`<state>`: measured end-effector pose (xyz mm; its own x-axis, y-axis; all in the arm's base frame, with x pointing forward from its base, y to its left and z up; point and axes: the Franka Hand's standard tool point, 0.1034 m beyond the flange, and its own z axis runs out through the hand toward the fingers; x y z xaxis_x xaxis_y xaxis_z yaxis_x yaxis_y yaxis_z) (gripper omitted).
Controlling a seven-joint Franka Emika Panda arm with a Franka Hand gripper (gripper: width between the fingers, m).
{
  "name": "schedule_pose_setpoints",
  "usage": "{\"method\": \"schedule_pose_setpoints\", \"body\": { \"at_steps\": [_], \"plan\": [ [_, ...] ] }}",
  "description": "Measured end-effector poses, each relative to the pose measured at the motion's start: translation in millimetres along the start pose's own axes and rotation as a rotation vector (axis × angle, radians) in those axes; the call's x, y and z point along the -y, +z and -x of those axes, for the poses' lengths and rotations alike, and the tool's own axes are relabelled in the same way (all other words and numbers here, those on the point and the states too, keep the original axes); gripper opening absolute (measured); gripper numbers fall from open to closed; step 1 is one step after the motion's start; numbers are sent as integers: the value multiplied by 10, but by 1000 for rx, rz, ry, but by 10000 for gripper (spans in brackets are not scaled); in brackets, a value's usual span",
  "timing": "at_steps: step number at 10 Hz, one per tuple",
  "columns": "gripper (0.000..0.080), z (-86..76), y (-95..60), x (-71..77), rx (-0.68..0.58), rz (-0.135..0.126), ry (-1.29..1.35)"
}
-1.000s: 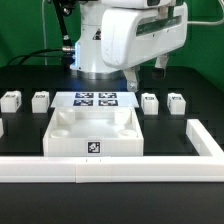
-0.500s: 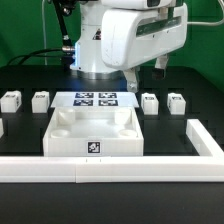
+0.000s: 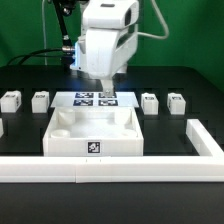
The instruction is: Assemble square table
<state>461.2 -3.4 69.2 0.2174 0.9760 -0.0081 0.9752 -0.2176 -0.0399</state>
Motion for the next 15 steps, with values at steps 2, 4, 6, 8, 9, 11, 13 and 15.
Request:
{"method": "schedule_pose_setpoints", "body": {
  "at_steps": [2,4,6,8,9,11,13,15],
  "plan": [
    [649,273,370,247,-16,-19,-145],
    [649,321,618,193,-33,-20,-258],
    [628,322,631,166,-34,-19,-253],
    [456,329,638,169,-34,-21,-250],
    [270,332,639,170,-34,-21,-249],
    [138,335,641,171,-33,-22,-247],
    [59,337,630,148,-33,-12,-244],
    [59,337,628,143,-33,-10,-244]
  ]
}}
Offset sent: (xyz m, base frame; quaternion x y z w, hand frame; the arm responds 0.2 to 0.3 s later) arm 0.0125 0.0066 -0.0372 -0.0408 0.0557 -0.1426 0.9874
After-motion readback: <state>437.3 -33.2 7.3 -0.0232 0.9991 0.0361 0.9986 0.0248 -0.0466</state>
